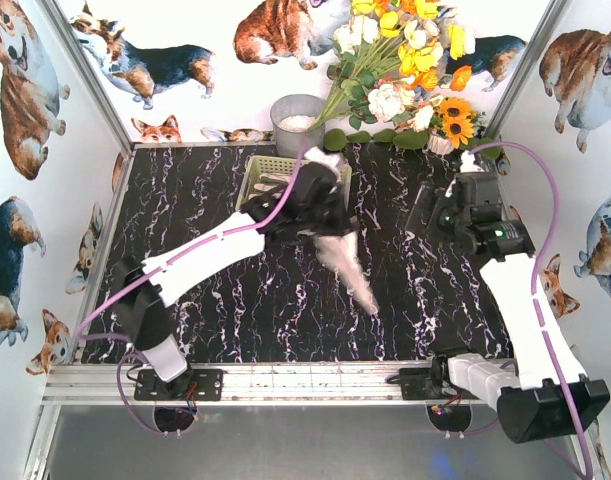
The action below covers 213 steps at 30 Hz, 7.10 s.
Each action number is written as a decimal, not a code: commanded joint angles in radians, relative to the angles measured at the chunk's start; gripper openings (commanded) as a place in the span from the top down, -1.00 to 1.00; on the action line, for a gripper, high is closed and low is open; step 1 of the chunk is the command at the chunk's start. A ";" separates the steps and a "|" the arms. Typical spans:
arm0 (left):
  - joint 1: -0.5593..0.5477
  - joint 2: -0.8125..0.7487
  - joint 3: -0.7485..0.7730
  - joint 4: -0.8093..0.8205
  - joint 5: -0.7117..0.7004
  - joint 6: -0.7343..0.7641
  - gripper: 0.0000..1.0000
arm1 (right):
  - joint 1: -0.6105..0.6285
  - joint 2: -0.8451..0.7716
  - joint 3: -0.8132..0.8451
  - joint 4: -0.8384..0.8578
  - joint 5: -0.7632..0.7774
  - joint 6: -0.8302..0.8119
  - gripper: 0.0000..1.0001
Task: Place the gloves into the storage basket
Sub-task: Place the glove at the center of the board, then adjust the glove at the center of the board, then pick up the glove at the corner of the board, then turn over the glove.
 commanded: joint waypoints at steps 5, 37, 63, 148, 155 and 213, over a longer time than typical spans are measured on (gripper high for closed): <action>-0.046 -0.073 -0.171 0.457 -0.014 -0.214 1.00 | -0.011 -0.082 -0.017 -0.007 0.018 -0.040 -0.69; 0.037 -0.228 -0.962 0.729 -0.143 -0.448 0.09 | 0.082 0.347 -0.278 0.096 -0.449 0.012 -0.02; 0.072 -0.083 -0.780 0.358 -0.097 -0.375 0.95 | 0.088 0.598 -0.299 0.294 -0.464 0.035 0.39; 0.393 -0.882 -0.701 -0.273 -0.517 -0.159 -0.99 | -0.537 0.696 0.009 -0.193 0.624 -0.160 0.15; 0.393 -0.932 -0.708 -0.298 -0.560 -0.204 -0.96 | -0.538 0.695 0.013 -0.201 0.581 -0.165 1.00; -0.281 -0.378 -0.050 -0.337 -0.167 1.150 -0.89 | 0.258 0.457 0.430 -0.575 -0.999 -0.361 1.00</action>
